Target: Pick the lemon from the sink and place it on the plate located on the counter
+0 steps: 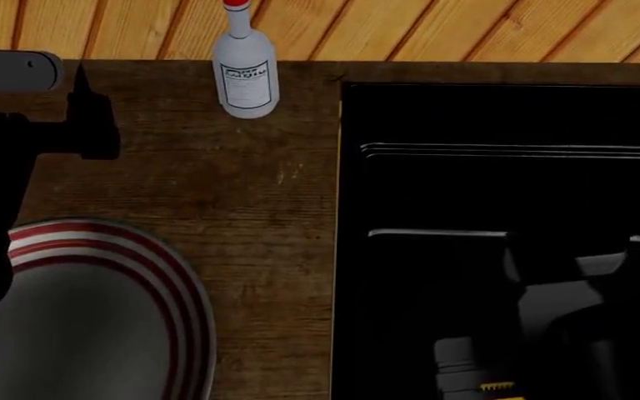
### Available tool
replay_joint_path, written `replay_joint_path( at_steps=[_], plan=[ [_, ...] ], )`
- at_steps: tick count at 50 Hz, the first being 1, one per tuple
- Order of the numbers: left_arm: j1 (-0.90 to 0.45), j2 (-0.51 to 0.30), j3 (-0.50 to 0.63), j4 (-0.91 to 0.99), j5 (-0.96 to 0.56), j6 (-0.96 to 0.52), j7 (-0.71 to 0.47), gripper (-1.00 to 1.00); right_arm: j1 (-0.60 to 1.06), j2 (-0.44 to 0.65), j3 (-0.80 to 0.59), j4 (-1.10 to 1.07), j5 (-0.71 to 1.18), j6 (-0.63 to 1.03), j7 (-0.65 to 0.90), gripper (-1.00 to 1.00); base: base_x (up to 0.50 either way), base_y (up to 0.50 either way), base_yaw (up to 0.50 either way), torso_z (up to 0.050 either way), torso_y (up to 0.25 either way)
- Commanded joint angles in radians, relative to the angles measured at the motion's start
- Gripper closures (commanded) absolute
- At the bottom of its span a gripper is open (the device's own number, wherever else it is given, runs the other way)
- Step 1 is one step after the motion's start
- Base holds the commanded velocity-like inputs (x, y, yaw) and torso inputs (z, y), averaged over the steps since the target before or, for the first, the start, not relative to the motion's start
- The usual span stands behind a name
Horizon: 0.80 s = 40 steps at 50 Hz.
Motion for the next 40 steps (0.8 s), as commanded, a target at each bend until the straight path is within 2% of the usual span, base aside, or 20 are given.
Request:
replay_joint_path(
  at_steps=[1, 12, 40],
  plan=[
    [0.001, -0.001, 0.004, -0.005, -0.003, 0.005, -0.001, -1.00, 0.009, -0.010, -0.075, 0.028, -0.051, -0.050, -0.081, -1.00, 0.00, 0.00, 0.00, 0.000, 0.000],
    [0.003, -0.003, 0.007, -0.005, -0.005, 0.010, -0.003, -1.00, 0.002, -0.019, -0.127, 0.059, -0.098, -0.091, -0.142, -1.00, 0.00, 0.00, 0.00, 0.000, 0.000],
    [0.001, -0.007, 0.019, 0.003, -0.009, 0.005, -0.011, -1.00, -0.039, -0.015, -0.169, 0.075, -0.110, -0.123, -0.171, -1.00, 0.00, 0.00, 0.00, 0.000, 0.000]
  ],
)
